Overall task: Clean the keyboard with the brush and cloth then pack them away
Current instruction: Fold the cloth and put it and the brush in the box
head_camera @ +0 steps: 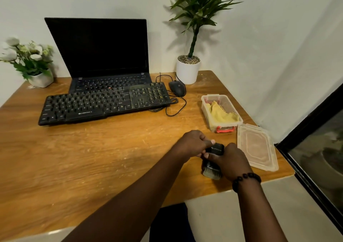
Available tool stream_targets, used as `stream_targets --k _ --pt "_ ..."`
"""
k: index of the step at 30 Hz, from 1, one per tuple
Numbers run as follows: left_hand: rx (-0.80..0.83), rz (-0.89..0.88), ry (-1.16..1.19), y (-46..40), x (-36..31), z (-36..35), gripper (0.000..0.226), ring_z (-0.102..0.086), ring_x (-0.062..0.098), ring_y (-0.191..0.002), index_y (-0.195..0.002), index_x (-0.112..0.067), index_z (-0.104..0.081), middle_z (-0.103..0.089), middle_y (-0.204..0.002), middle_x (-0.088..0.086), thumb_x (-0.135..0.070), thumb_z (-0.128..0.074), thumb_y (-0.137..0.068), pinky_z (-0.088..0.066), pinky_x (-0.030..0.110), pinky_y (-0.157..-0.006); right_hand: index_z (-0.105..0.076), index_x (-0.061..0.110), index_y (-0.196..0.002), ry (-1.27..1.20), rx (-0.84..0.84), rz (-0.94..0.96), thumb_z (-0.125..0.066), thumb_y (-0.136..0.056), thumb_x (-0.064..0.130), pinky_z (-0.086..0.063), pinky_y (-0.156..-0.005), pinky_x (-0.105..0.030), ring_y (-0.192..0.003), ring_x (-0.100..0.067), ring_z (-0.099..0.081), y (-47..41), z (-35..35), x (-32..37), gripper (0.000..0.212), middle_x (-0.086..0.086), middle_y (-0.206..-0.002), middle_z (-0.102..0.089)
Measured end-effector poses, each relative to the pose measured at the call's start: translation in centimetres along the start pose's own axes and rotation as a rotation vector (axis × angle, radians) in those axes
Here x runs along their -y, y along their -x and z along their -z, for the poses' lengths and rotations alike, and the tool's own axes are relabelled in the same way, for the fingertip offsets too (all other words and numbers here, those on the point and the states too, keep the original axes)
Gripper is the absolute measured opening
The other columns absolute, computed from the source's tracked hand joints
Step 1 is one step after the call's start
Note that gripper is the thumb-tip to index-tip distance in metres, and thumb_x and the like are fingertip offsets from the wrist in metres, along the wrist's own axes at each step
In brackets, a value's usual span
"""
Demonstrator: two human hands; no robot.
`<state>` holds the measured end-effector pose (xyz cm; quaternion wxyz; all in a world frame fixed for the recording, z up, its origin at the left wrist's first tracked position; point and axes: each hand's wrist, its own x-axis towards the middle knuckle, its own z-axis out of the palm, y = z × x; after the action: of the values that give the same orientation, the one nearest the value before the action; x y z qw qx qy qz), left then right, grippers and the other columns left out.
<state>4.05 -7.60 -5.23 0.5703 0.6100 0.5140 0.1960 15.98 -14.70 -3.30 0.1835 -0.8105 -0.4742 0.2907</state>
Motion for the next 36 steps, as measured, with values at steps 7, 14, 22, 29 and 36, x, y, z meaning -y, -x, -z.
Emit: stream_targets --k 7,14,22,29,36 --pt "0.044 0.067 0.264 1.1 0.5 0.6 0.026 -0.060 0.015 -0.071 -0.090 -0.009 -0.059 -0.062 -0.078 0.004 -0.033 -0.070 -0.092 -0.053 0.026 -0.067 -0.066 0.006 -0.099 -0.625 0.151 0.073 -0.075 -0.081 0.022 -0.055 -0.060 -0.029 -0.078 -0.024 -0.071 1.2 -0.1 -0.2 0.026 -0.013 -0.090 -0.073" --pt "-0.066 0.110 0.454 1.1 -0.5 1.8 0.025 -0.065 0.021 -0.085 -0.092 -0.013 -0.055 -0.068 -0.100 0.011 -0.031 -0.072 -0.091 -0.058 0.038 -0.083 -0.059 0.000 -0.118 -1.167 0.394 -0.048 -0.057 -0.091 0.008 -0.056 -0.080 -0.047 -0.097 -0.034 -0.065 2.2 -0.4 0.2 0.028 -0.025 -0.109 -0.066" --pt "-0.166 0.100 0.423 1.1 -0.4 2.6 0.028 -0.053 0.012 -0.060 -0.089 -0.015 -0.053 -0.064 -0.088 0.009 -0.036 -0.071 -0.091 -0.042 0.022 -0.046 -0.065 0.001 -0.107 -1.012 0.242 -0.017 -0.060 -0.091 0.013 -0.051 -0.089 -0.044 -0.092 -0.029 -0.065 2.6 -1.4 1.3 0.020 -0.020 -0.103 -0.069" --pt "-0.156 0.103 0.446 0.8 -0.8 2.7 0.028 -0.057 0.013 -0.061 -0.090 -0.014 -0.053 -0.062 -0.082 0.008 -0.033 -0.073 -0.090 -0.046 0.021 -0.044 -0.067 0.004 -0.103 -0.892 0.150 -0.032 -0.063 -0.090 0.035 -0.051 -0.074 -0.037 -0.066 -0.018 -0.059 2.1 -1.6 1.9 0.033 -0.013 -0.091 -0.071" --pt "-0.189 0.105 0.494 -0.4 -2.4 2.3 0.031 -0.066 0.016 -0.068 -0.101 -0.009 -0.056 -0.070 -0.096 0.012 -0.032 -0.074 -0.089 -0.052 0.023 -0.049 -0.042 0.020 -0.133 -0.247 -0.165 0.284 -0.078 -0.071 0.048 -0.048 -0.075 -0.022 -0.111 -0.018 -0.053 1.1 -0.7 1.8 0.077 -0.002 -0.126 -0.049"
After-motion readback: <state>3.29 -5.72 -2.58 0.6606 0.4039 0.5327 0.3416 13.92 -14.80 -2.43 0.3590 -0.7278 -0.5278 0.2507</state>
